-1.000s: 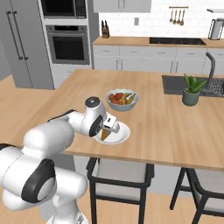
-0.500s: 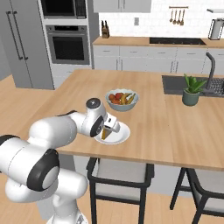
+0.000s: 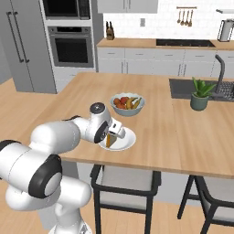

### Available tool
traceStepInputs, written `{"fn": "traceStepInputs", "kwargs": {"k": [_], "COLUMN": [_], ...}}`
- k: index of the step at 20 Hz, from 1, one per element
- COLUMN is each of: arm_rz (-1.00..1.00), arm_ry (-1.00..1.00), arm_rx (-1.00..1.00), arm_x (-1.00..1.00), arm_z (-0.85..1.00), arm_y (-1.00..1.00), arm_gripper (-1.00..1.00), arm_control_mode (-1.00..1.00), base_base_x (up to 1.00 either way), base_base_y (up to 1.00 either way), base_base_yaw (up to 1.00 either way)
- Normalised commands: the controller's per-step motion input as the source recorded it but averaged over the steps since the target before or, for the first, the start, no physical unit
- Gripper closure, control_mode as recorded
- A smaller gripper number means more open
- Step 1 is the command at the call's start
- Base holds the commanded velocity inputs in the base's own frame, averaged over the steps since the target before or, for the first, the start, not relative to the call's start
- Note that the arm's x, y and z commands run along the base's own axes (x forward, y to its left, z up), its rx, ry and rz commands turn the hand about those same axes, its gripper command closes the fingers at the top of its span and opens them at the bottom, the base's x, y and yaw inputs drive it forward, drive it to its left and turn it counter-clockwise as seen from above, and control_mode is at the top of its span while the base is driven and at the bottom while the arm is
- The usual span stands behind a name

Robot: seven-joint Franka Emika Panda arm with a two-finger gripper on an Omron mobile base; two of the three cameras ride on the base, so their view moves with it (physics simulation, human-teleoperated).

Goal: Start the toaster. Once the lever pops up, take the bread to the plate on the dining counter.

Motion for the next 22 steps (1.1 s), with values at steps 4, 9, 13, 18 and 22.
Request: {"fn": "traceStepInputs", "kwargs": {"k": [4, 9, 13, 18, 22], "arm_rz": [0.0, 0.0, 0.0, 0.0, 0.0], "arm_ry": [0.0, 0.0, 0.0, 0.0, 0.0], "arm_rx": [0.0, 0.0, 0.0, 0.0, 0.0], "arm_x": [0.0, 0.0, -0.02, -0.01, 0.0], "arm_z": [0.0, 0.0, 0.09, 0.11, 0.01], "arm_y": [0.0, 0.0, 0.0, 0.0, 0.0], "arm_gripper": [-1.0, -1.0, -1.0, -1.0, -1.0], "arm_control_mode": [-1.0, -1.0, -1.0, -1.0, -1.0], "base_base_x": [0.0, 0.0, 0.0, 0.0, 0.0], "base_base_y": [0.0, 0.0, 0.0, 0.0, 0.0], "base_base_yaw": [0.0, 0.0, 0.0, 0.0, 0.0]}}
